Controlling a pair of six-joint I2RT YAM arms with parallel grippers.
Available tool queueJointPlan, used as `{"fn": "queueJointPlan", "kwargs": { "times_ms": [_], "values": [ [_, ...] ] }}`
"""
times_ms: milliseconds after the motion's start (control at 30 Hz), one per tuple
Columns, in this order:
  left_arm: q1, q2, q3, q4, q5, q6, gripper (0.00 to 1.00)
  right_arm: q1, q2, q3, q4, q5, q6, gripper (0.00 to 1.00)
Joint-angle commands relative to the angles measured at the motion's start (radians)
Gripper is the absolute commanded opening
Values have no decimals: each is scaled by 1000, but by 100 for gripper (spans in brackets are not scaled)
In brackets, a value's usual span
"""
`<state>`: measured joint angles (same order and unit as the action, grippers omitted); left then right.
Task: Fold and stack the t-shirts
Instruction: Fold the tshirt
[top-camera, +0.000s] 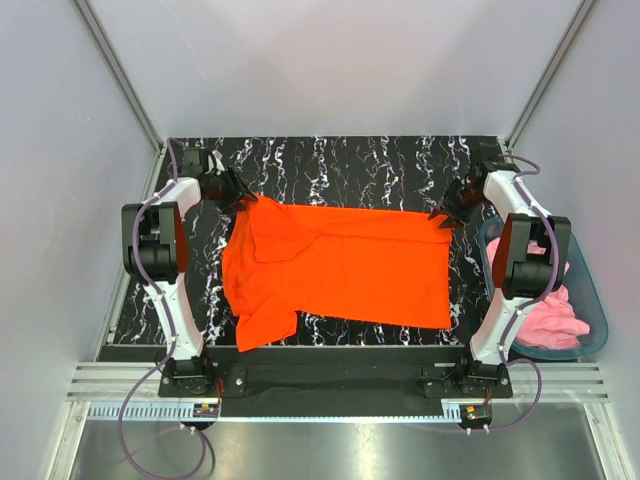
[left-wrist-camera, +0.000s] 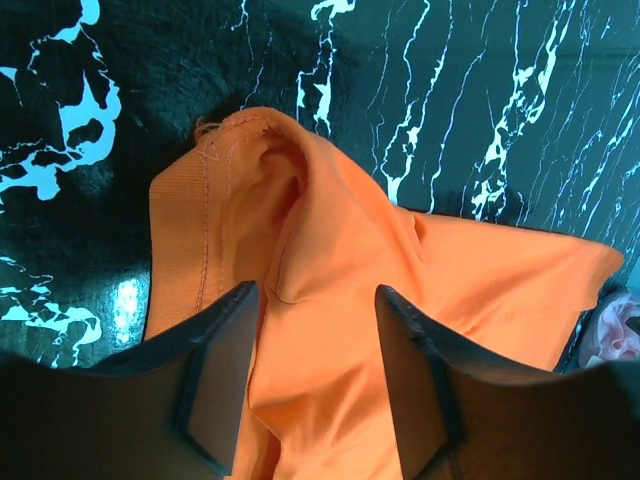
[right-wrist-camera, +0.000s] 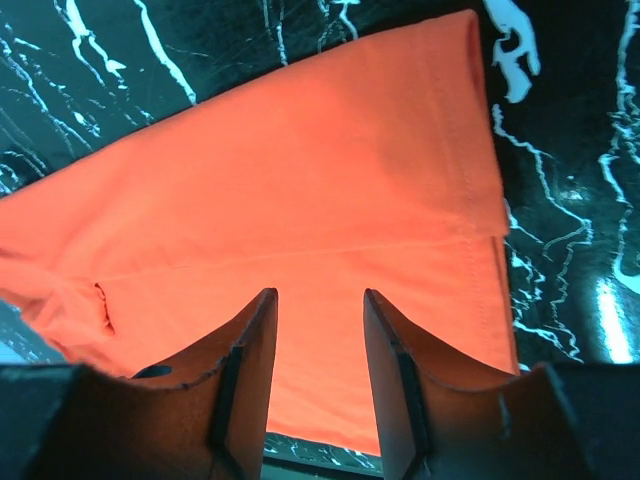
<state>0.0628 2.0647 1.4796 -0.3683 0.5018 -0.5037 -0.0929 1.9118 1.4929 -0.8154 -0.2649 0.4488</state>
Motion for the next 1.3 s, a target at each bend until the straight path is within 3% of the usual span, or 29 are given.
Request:
{"fn": "queueJointPlan", "kwargs": {
  "times_ms": [0,367,467,567,600,700,733,900,967,1033,1267],
  "values": [
    [3,9,45,60,23,-2,52,-4,-31,-16,68,-72,5,47],
    [2,101,145,52,3,-62,53,-7,24,23,73,-41,-4,47],
    [3,126,150,61,4,-88,51,-10,36,27,71,19,-24,55],
    [3,133,153,74,-6,-99,39,-19,64,52,68,72,-45,57],
    [6,136,154,72,-12,-101,26,-27,75,72,56,78,-51,57],
    [15,114,136,71,-48,-105,8,-36,107,104,48,90,-47,56],
    [20,103,130,71,-69,-102,0,-39,121,113,50,89,-48,55],
    [34,9,45,86,-131,-84,0,-39,167,171,48,53,-39,48],
    [40,-18,-5,117,-128,-99,0,-39,191,185,51,24,-22,35],
    [43,-25,-34,154,-109,-116,0,-39,216,191,59,9,-12,29],
    [51,-72,-119,244,-144,-163,0,-48,271,175,70,70,65,20]
  ]
}}
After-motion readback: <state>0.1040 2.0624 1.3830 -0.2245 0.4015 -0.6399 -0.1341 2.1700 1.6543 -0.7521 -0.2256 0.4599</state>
